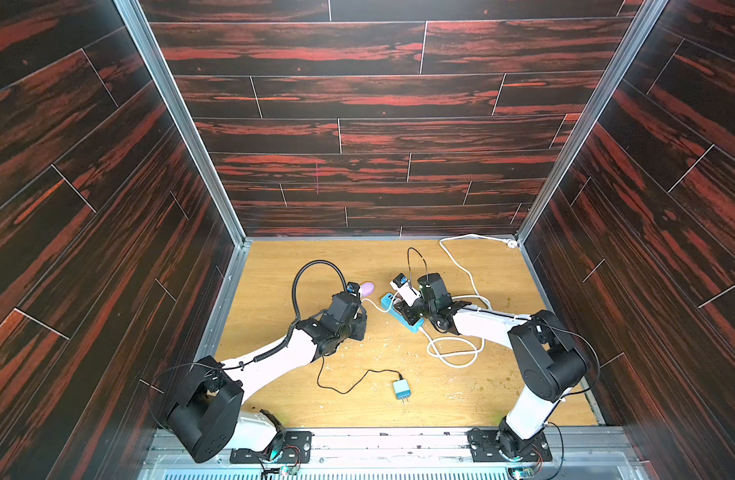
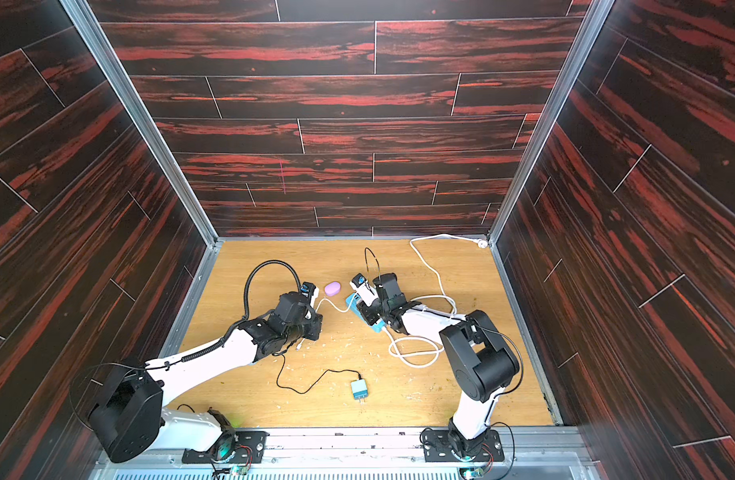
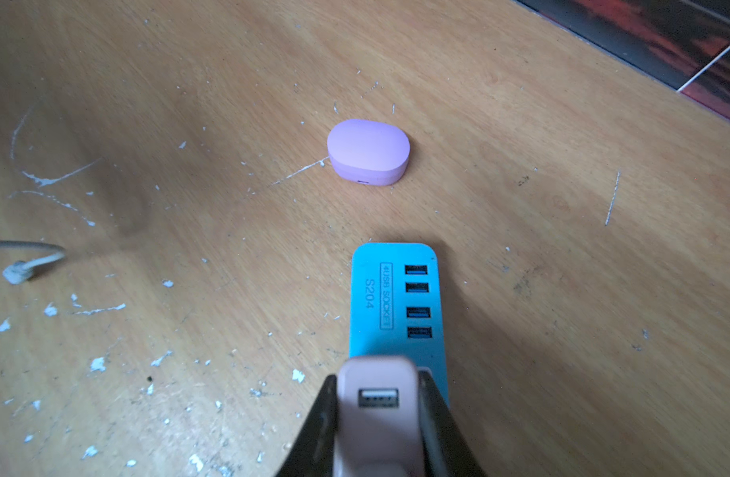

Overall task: Charge the bluetooth headset
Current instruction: Insert the plug into the socket.

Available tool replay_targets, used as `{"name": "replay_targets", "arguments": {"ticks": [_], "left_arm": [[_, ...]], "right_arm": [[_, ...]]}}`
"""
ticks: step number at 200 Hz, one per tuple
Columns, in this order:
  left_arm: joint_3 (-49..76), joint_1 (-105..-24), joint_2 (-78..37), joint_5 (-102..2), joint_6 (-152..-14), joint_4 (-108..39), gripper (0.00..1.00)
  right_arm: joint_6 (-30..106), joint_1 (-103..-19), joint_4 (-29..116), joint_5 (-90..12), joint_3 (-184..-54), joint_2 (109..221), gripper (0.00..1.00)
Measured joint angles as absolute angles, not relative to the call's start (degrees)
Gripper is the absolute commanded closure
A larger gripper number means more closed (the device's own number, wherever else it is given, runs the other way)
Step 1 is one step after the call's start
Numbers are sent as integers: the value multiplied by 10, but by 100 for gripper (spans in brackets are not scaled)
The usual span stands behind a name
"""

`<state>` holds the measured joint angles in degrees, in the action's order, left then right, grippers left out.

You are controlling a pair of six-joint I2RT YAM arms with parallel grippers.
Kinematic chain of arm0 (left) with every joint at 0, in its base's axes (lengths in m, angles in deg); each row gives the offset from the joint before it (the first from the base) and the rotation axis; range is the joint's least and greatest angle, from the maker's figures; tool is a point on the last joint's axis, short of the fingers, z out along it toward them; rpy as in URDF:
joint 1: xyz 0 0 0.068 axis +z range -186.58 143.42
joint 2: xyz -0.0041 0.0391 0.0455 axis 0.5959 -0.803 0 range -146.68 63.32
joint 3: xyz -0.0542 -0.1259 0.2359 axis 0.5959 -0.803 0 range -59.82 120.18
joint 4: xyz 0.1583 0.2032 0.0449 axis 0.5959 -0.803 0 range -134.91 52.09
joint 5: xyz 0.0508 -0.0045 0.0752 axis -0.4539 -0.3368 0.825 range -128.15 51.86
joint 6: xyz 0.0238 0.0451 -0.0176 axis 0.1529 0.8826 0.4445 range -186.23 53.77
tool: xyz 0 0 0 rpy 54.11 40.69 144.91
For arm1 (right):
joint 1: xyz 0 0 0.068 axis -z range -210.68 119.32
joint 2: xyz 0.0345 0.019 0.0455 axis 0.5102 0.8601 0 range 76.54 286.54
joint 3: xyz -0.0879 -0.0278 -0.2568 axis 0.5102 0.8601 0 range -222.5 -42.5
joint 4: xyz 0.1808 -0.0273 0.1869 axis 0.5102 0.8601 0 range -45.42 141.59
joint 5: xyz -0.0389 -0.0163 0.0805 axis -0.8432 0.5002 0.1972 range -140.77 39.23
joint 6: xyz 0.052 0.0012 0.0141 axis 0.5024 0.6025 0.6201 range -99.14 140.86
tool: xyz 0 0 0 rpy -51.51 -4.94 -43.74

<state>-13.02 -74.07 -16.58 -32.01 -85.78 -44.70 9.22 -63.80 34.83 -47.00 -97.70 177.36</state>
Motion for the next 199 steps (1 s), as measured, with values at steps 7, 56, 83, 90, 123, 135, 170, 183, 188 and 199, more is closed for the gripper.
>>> {"name": "replay_targets", "arguments": {"ticks": [7,56,83,90,123,135,170,183,188,199], "left_arm": [[-130,-741,-166,-321,-858,-447,100],[-133,-740,-166,-322,-860,-443,100],[-136,-740,-166,-322,-860,-440,100],[-136,-740,-166,-322,-860,-439,100],[-136,-740,-166,-326,-862,-438,100],[-136,-740,-166,-328,-863,-438,100],[-136,-740,-166,-332,-868,-437,100],[-137,-740,-166,-333,-868,-436,100],[-137,-740,-166,-333,-869,-435,100],[-138,-740,-166,-333,-870,-434,100]], "right_arm": [[92,-638,348,-471,-977,1774,83],[98,-638,338,-475,-971,1774,83],[110,-641,318,-479,-954,1774,83],[112,-642,311,-481,-949,1774,83],[122,-647,291,-492,-937,1772,83],[123,-647,289,-495,-936,1772,83],[129,-648,289,-500,-936,1772,83],[131,-649,289,-502,-936,1772,83],[131,-649,289,-502,-936,1772,83],[133,-649,289,-504,-936,1772,83]]}}
